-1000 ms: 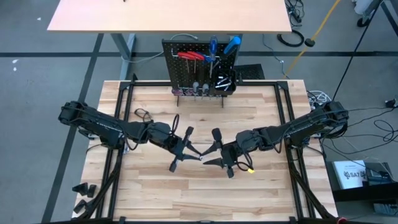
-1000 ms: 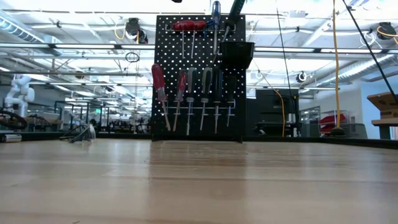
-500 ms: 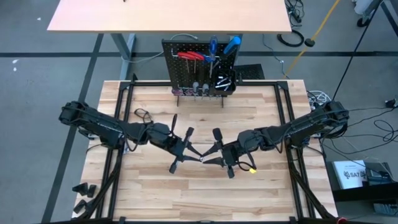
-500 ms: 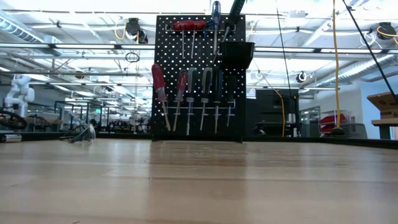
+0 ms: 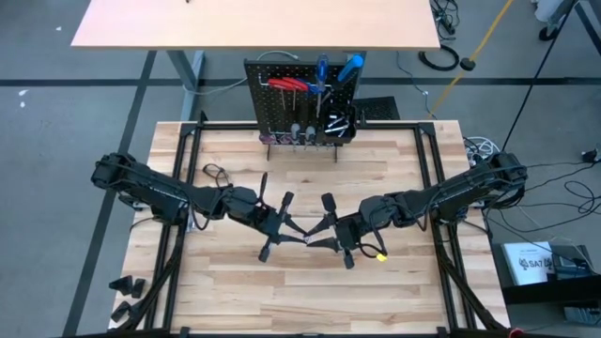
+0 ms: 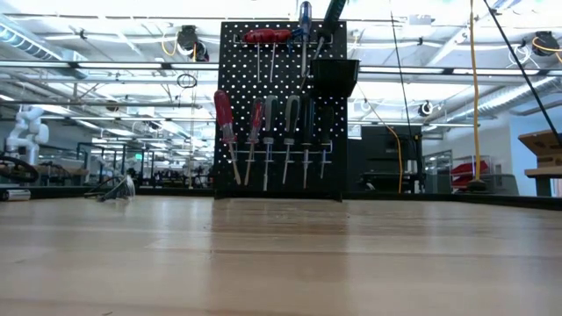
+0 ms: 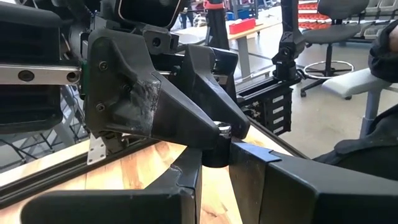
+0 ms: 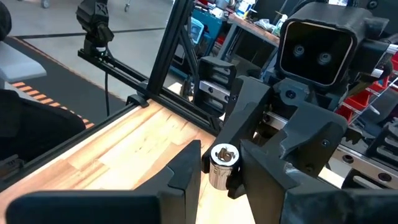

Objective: Hang tools onto peg board
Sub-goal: Put the socket wrench into the black bin on the peg board

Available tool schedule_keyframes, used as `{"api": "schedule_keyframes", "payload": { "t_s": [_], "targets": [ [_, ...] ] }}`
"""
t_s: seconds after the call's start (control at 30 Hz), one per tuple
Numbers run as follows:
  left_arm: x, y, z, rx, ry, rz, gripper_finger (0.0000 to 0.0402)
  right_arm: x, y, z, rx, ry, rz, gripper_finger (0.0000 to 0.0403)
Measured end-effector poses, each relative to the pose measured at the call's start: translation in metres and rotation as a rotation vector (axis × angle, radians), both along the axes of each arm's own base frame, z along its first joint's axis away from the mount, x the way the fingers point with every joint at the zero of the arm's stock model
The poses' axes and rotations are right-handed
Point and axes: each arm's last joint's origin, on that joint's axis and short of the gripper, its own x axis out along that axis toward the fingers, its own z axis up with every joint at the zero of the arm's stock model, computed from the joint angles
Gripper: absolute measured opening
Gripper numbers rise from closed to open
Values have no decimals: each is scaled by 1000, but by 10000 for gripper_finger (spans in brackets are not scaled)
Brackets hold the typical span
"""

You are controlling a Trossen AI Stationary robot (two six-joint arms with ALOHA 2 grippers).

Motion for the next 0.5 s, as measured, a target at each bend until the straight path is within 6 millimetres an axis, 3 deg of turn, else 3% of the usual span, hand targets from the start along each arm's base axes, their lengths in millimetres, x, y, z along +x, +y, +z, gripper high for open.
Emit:
{"api": "schedule_keyframes", "payload": {
  "t_s": [0.3, 0.5],
  "targets": [
    [0, 0, 1, -2, -8, 5, 57, 0, 0, 0, -13, -1, -2, 95],
    [0, -1, 1, -2, -6, -11, 61, 0, 0, -1, -26, -3, 0, 50]
  ]
}}
